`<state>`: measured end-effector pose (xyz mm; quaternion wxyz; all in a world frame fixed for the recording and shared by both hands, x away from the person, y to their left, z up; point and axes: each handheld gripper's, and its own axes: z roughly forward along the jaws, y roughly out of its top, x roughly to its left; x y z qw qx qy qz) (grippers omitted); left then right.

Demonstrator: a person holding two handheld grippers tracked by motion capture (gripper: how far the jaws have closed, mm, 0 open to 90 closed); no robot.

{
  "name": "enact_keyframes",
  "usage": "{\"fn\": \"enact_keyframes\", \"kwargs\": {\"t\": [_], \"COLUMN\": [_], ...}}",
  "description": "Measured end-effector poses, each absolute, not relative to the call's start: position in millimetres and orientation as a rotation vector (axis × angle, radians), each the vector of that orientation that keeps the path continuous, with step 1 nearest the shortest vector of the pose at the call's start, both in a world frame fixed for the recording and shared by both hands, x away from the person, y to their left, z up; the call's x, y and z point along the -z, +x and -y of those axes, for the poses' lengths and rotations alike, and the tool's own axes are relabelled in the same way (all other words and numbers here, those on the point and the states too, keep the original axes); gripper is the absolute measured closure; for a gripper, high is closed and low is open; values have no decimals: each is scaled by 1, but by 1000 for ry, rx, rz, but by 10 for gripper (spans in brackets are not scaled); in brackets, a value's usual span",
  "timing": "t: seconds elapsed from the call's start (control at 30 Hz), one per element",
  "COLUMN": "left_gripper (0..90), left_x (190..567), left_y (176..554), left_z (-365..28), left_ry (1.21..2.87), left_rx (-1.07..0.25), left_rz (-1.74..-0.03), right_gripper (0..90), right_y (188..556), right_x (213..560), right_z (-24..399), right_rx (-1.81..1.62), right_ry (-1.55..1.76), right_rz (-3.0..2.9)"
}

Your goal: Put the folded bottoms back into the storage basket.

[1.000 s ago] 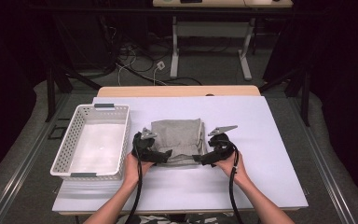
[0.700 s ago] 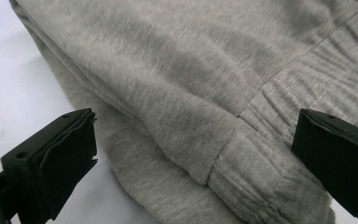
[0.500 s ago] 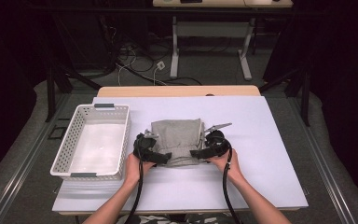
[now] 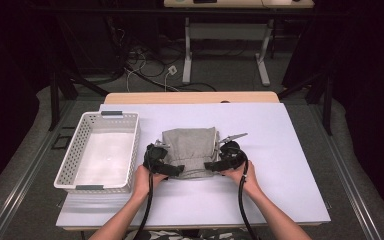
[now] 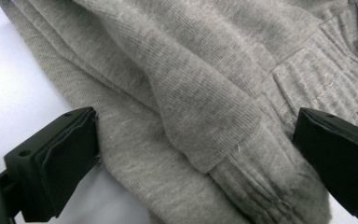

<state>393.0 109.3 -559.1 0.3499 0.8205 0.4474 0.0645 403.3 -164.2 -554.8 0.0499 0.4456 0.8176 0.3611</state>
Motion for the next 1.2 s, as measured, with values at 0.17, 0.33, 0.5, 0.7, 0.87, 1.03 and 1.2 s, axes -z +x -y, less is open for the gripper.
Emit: {"fn": "enact_keyframes", "kwargs": {"t": [0.17, 0.33, 0.5, 0.7, 0.87, 1.03, 1.2], "left_gripper": [15, 1, 0, 38, 151, 307, 395], "left_x": [558, 556, 556, 556, 555, 555, 556], "left_y": [393, 392, 391, 390, 389, 388, 388], "left_z": [-110, -108, -108, -109, -109, -110, -111], "left_ry": [2133, 2153, 2141, 2131, 2096, 2067, 2044], "left_rx": [-153, -171, -150, -122, -83, -30, 13], "left_rz": [-1157, -1184, -1207, -1193, -1170, -1146, -1134], "right_gripper": [218, 222, 223, 234, 274, 327, 348], "right_y": [402, 402, 402, 402, 401, 401, 400], "right_x": [555, 554, 554, 554, 554, 554, 554], "right_z": [164, 164, 163, 164, 164, 164, 163], "right_rx": [-1094, -1085, -1077, -1095, -1106, -1123, -1127], "right_ry": [1347, 1338, 1336, 1355, 1353, 1351, 1343], "right_rz": [-2497, -2504, -2511, -2497, -2502, -2512, -2506]}}
